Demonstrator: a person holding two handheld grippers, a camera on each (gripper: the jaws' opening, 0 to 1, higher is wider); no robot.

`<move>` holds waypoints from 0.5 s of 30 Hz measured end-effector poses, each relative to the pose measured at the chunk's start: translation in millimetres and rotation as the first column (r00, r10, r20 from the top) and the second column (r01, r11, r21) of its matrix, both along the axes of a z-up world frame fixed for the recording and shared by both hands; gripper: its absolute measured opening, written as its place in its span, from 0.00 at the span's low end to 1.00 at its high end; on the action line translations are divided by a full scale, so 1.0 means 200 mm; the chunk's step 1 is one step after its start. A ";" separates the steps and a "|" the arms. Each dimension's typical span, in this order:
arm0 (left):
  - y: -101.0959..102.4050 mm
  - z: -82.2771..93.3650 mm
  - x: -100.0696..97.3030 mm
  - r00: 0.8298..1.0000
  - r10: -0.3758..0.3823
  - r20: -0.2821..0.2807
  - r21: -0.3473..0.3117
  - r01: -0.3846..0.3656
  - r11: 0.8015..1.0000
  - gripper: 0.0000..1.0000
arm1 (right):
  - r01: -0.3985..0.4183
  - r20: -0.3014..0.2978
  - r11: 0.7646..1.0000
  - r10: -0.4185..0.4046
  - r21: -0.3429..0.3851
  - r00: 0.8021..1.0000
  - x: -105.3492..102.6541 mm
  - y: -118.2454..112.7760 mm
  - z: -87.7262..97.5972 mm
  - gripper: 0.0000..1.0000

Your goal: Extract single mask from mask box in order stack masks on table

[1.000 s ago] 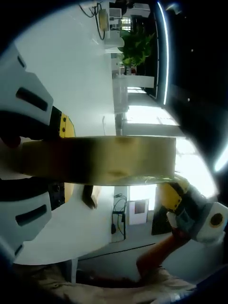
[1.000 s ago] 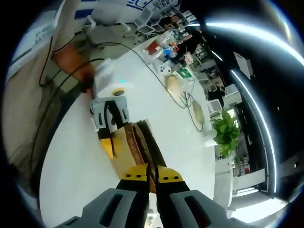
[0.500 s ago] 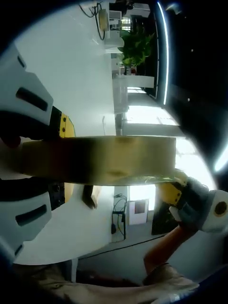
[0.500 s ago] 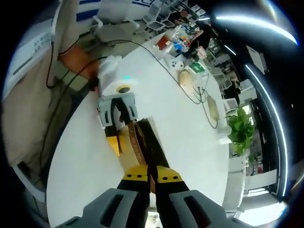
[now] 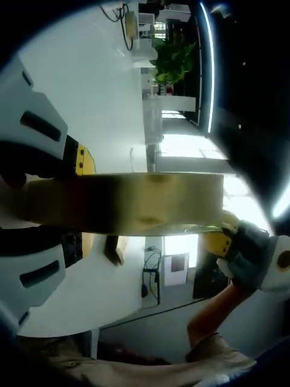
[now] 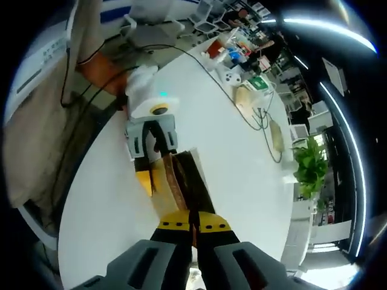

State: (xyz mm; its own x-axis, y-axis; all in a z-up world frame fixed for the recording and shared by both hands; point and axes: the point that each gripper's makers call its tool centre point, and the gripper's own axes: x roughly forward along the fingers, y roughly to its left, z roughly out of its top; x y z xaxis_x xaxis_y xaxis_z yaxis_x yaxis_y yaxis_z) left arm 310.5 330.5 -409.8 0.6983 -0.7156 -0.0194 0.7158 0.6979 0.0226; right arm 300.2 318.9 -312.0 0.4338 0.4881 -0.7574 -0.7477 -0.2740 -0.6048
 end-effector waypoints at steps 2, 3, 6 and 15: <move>0.00 0.00 0.00 1.000 0.000 -0.002 -0.002 0.000 1.000 0.19 | -0.025 0.046 1.000 0.025 -0.014 0.999 0.00 0.00 0.00 0.00; 0.00 0.00 0.00 1.000 0.001 -0.002 -0.002 -0.001 1.000 0.19 | -0.029 0.059 0.999 0.029 -0.016 0.998 -0.01 0.00 0.00 0.00; 0.00 0.00 0.00 1.000 0.001 -0.002 -0.002 -0.001 1.000 0.19 | -0.016 0.093 1.000 0.016 -0.005 0.996 -0.01 0.00 0.00 0.00; 0.00 0.00 0.00 1.000 0.000 -0.003 -0.002 0.000 1.000 0.20 | -0.032 0.111 0.999 0.028 0.034 0.993 -0.02 -0.02 0.04 0.00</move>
State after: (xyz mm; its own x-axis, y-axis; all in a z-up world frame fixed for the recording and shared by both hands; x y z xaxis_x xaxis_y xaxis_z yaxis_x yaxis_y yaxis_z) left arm 310.4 330.4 -409.3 0.6984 -0.7154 -0.0199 0.7157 0.6981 0.0191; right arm 297.1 315.3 -304.0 0.4982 0.5281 -0.6877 -0.6677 -0.2723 -0.6928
